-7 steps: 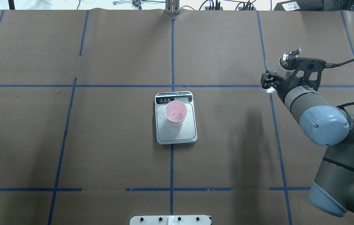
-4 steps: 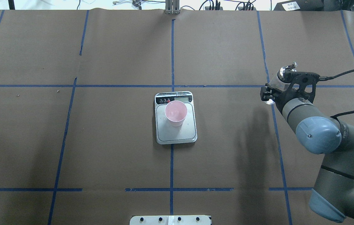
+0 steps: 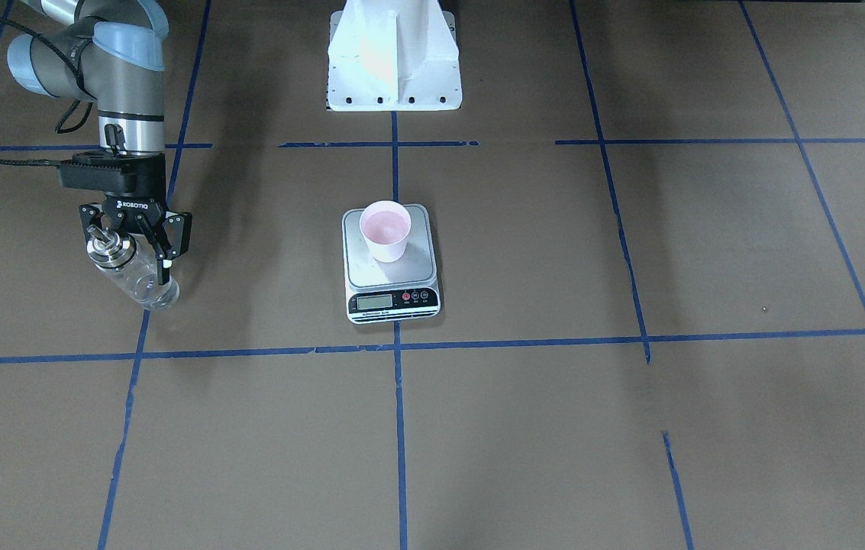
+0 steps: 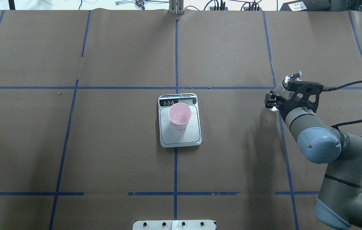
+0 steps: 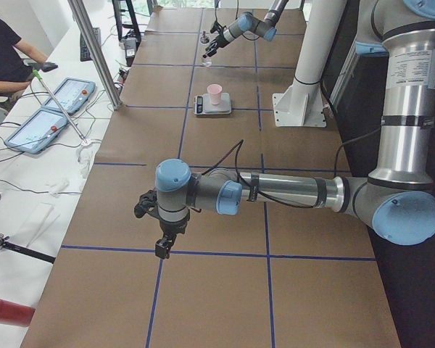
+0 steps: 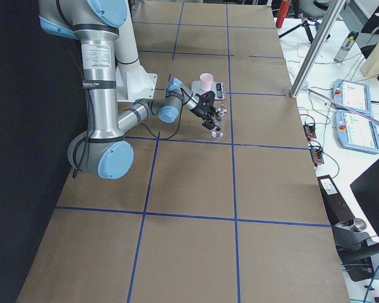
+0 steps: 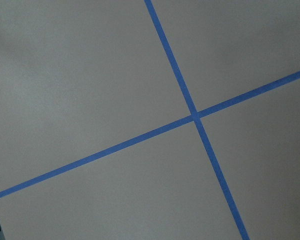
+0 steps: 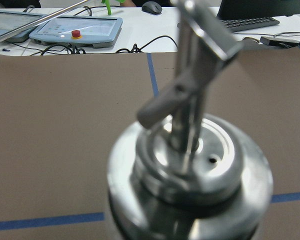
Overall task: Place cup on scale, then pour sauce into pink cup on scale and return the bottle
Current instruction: 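Lower the bottle onto the table with the right gripper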
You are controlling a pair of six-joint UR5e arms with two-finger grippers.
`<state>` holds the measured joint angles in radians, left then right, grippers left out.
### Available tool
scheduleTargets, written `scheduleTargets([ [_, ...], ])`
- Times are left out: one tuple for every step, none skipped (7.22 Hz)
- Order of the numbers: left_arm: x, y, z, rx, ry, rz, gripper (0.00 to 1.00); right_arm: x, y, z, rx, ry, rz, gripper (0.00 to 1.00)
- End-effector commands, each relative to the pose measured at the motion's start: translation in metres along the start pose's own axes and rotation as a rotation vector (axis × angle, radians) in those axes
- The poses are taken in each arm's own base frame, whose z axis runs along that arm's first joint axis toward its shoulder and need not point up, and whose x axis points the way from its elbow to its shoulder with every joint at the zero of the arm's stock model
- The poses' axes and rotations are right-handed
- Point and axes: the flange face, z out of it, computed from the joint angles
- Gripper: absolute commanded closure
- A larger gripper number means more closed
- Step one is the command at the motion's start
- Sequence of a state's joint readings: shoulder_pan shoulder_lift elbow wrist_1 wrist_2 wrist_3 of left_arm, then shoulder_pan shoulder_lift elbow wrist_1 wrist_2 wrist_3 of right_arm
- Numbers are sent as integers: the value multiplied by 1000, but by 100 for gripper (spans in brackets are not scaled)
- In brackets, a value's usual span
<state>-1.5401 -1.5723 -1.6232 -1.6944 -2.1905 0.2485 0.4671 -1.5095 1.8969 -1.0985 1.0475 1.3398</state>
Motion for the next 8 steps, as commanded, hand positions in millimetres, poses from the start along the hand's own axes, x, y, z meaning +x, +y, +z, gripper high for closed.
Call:
scheduleTargets([
  [0,0,-1,2,0,1,0,3,5,6,-7,12,14,100],
  [0,-1,-2,4,-1,1,0,7,11,14,-14,44,-6,100],
  [0,0,-1,2,-1,0,0,10,15,17,-31,49,-11,100],
  [0,0,-1,2,-1,0,0,8,15,15,-45,43,-8,100],
  [0,0,-1,2,-1,0,0,10,16,16,-54,45,-9,100],
  [0,0,-1,2,-1,0,0,10,15,16,-58,43,-7,100],
  [0,0,-1,2,0,1,0,10,17,16,-69,42,-9,100],
  [0,-1,-2,4,-1,1,0,13,17,16,-70,46,-16,100],
])
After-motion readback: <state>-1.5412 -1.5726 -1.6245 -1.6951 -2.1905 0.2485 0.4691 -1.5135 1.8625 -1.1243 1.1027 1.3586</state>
